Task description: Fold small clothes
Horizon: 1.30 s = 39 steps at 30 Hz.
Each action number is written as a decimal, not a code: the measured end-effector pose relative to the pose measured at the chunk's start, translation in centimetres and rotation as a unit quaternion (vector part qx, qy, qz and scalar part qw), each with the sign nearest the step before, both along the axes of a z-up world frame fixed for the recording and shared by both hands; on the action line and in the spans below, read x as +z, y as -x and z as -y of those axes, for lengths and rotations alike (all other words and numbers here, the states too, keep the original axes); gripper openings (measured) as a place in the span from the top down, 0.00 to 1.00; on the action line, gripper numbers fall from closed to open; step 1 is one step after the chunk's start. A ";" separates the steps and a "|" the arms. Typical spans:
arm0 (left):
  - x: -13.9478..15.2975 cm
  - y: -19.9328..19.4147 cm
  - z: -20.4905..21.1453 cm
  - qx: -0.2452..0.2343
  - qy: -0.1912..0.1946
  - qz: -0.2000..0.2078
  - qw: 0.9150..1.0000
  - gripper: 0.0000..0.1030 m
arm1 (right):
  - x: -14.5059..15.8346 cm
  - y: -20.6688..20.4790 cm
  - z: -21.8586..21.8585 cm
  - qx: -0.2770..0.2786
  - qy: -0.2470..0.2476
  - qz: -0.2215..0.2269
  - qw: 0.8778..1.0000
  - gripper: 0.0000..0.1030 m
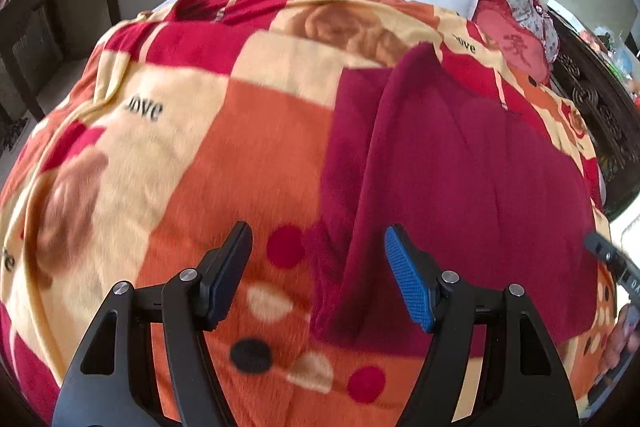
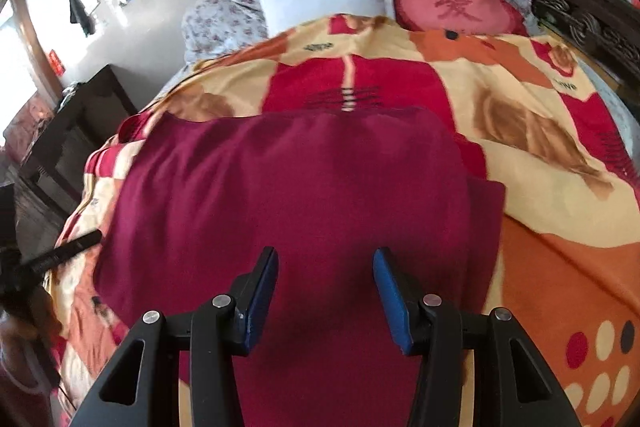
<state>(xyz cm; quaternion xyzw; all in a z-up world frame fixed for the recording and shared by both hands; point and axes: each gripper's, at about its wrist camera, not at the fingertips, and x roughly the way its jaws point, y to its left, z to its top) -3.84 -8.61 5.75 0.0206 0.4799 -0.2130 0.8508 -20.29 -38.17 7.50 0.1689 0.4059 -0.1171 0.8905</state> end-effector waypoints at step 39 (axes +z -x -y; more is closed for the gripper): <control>-4.7 1.2 -3.9 0.013 0.078 -0.047 0.996 0.31 | -1.4 -24.9 -16.7 0.135 0.070 -0.102 0.983 0.28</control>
